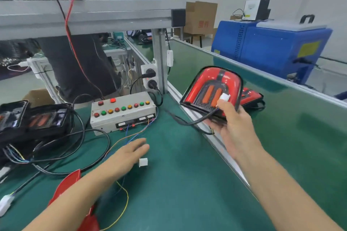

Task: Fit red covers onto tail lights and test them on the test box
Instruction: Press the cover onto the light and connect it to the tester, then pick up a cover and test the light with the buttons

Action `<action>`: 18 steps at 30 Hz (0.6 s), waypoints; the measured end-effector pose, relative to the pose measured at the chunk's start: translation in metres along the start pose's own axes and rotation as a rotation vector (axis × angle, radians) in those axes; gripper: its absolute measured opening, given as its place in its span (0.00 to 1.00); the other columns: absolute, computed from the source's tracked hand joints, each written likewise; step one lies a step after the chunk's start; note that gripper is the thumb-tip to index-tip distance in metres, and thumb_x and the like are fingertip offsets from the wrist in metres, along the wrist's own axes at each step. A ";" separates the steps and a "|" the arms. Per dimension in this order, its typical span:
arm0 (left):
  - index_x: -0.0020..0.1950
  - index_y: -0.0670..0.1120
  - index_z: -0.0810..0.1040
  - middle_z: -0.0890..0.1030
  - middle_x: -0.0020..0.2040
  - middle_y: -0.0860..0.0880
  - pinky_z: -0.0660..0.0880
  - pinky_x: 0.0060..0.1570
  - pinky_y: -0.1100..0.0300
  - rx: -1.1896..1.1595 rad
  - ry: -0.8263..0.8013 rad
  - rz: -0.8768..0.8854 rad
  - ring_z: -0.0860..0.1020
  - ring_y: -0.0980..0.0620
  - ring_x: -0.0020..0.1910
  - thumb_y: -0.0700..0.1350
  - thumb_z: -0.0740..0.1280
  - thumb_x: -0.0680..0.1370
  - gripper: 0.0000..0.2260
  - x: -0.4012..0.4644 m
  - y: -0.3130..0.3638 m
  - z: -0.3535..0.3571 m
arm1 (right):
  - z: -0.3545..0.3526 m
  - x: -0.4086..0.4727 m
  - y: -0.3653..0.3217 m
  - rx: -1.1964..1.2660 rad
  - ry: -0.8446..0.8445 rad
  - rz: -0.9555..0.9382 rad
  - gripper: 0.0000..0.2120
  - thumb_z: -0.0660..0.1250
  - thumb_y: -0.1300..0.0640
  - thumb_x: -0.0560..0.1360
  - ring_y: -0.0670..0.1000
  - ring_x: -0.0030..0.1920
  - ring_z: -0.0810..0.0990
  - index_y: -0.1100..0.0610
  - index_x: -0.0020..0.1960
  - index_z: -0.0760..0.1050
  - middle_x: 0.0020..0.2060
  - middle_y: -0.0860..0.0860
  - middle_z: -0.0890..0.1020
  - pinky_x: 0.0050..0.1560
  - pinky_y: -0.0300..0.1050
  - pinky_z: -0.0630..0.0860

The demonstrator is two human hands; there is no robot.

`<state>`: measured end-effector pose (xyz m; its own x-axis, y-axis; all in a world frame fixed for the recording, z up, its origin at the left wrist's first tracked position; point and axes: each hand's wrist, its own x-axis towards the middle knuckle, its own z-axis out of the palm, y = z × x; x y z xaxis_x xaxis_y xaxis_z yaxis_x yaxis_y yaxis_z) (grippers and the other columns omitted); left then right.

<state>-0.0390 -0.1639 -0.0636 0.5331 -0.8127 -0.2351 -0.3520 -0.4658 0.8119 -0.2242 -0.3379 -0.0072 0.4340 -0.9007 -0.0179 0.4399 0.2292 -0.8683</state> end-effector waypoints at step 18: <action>0.72 0.54 0.61 0.56 0.75 0.57 0.51 0.72 0.62 0.485 -0.098 0.151 0.54 0.57 0.74 0.48 0.61 0.80 0.21 -0.001 -0.007 0.004 | -0.146 0.088 -0.014 0.059 0.578 0.073 0.21 0.70 0.56 0.74 0.51 0.37 0.80 0.63 0.61 0.67 0.51 0.56 0.75 0.43 0.48 0.81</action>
<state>-0.0401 -0.1612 -0.0706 0.3826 -0.9016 -0.2019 -0.7480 -0.4305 0.5051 -0.3072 -0.4741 -0.0689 -0.0272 -0.9333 -0.3580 0.4749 0.3031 -0.8262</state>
